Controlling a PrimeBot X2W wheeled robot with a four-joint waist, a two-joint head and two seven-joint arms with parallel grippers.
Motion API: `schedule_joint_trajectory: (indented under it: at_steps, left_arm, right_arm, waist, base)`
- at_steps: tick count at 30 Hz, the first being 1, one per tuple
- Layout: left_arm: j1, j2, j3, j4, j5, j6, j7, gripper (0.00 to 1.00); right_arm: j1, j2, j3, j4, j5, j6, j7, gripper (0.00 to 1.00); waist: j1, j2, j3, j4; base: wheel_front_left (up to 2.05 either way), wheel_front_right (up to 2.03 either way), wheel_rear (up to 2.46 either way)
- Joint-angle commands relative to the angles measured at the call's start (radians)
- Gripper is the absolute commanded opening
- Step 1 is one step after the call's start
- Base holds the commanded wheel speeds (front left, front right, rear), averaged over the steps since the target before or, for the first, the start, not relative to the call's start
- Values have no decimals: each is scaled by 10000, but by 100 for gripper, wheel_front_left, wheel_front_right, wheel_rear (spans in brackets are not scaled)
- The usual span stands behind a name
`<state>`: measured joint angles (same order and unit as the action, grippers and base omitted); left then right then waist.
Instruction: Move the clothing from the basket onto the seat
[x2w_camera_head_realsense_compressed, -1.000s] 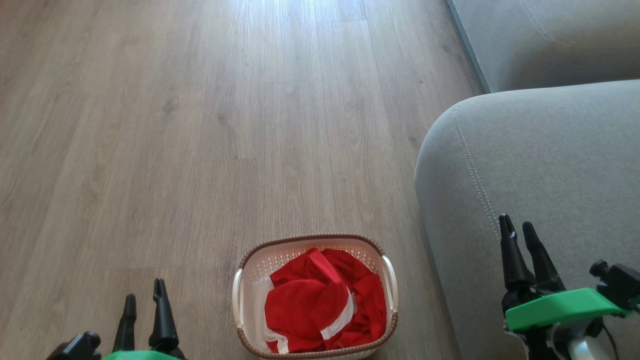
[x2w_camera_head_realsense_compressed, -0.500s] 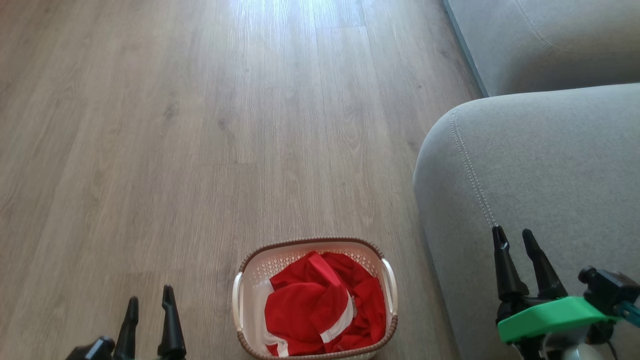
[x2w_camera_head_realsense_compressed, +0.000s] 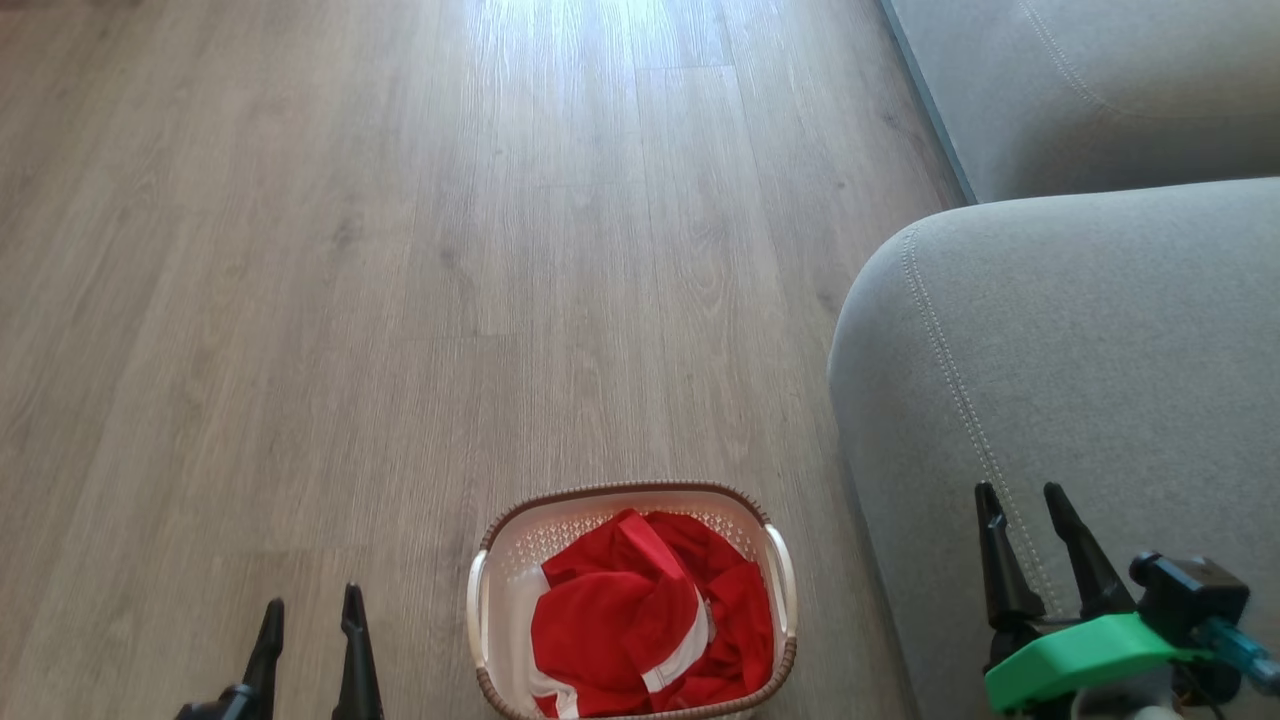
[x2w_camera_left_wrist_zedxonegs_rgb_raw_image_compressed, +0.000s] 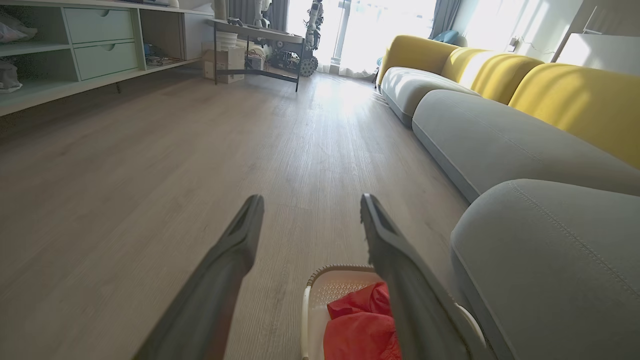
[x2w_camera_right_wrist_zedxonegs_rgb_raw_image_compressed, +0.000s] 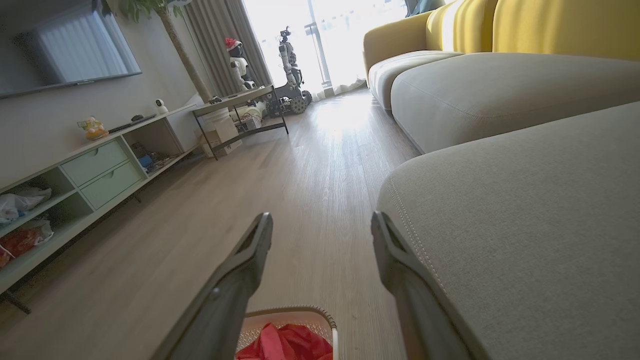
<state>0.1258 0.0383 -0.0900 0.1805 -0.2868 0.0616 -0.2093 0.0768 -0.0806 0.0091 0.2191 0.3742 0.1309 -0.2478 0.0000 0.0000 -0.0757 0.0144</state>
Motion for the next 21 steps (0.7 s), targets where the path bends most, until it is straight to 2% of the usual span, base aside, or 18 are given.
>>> schedule_joint_trajectory:
  at_steps: [1,14,21]
  left_arm:
    - [-95,113,192,-270,283,58,-150,100]
    - [2,125,13,-97,1655,198,-525,100]
    - [-70,124,37,65,1487,230,-525,100]
  right_arm:
    - [-238,16,124,-278,-330,-2,-109,100]
    - [-212,304,-143,34,-2133,-2,-139,100]
    - [-246,304,-103,129,-2129,-2,-139,100]
  waist:
    - [0,0,-1,4]
    - [0,0,20,30]
    - [0,0,65,59]
  base:
    - [0,0,0]
    - [0,0,0]
    - [0,0,0]
